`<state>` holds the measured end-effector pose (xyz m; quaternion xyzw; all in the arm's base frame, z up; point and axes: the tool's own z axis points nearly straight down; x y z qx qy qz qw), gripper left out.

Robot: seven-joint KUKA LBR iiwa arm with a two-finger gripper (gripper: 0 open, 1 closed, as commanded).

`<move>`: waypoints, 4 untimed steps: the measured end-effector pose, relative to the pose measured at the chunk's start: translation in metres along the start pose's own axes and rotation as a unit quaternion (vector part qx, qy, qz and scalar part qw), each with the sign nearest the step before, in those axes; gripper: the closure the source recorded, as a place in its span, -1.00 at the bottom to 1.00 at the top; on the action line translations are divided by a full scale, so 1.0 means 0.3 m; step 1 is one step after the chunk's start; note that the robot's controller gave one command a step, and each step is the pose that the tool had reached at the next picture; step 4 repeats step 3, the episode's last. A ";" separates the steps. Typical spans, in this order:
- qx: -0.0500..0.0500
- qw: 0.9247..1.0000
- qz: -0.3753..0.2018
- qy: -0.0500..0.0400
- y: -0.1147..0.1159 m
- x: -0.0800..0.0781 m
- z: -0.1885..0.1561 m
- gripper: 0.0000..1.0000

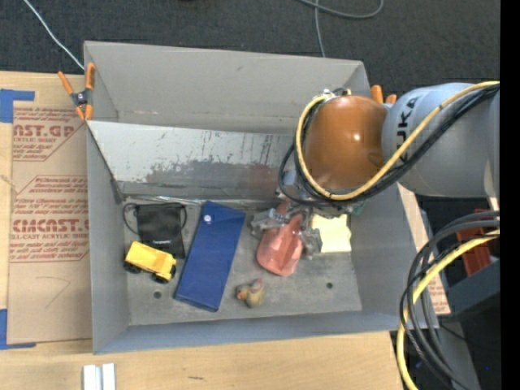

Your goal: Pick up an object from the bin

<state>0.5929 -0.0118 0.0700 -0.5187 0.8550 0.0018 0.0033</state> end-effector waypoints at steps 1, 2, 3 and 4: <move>0.000 1.000 0.000 0.000 0.000 0.000 0.000 1.00; -0.001 1.000 0.000 0.000 0.002 0.001 -0.007 1.00; -0.005 1.000 0.000 0.003 0.012 0.005 -0.064 1.00; -0.005 1.000 0.000 0.003 0.012 0.005 -0.064 1.00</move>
Offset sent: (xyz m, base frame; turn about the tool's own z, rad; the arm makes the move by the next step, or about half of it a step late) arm -0.0002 0.0001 0.0675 0.0000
